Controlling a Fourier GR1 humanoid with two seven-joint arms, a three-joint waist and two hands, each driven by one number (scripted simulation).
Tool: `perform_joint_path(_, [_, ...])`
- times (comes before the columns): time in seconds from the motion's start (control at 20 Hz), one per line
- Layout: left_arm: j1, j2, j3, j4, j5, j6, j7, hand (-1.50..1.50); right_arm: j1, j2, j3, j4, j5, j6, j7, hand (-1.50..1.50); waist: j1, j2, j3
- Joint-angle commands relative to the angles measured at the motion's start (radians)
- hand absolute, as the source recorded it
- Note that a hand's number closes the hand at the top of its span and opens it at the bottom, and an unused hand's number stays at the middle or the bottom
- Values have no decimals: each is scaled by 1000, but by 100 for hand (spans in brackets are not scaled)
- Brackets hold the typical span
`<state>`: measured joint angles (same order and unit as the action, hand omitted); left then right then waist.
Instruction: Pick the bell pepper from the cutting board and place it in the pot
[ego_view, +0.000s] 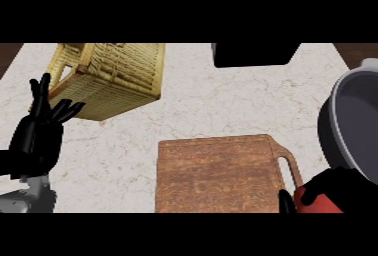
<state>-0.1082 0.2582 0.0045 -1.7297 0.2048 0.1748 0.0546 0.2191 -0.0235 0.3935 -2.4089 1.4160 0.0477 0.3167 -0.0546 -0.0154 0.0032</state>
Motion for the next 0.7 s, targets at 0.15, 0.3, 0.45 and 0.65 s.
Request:
perform_joint_path(0.15, [-128,6,43,137,-17,10,7,0,88,-78,-293,-160,-165,81,-8,150,30,17,-2])
perform_joint_path(0.3, [-96,-2,26,114,-17,-2,-2,0,14,-99,-485,-103,-291,138,-42,150,33,17,-1])
perform_joint_path(0.45, [-115,0,29,102,-24,17,33,0,10,-132,-615,-63,-363,162,-104,150,24,15,-1])
perform_joint_path(0.65, [-77,-38,-2,78,-38,32,9,0,-98,-154,-805,139,-494,102,-178,150,30,15,1])
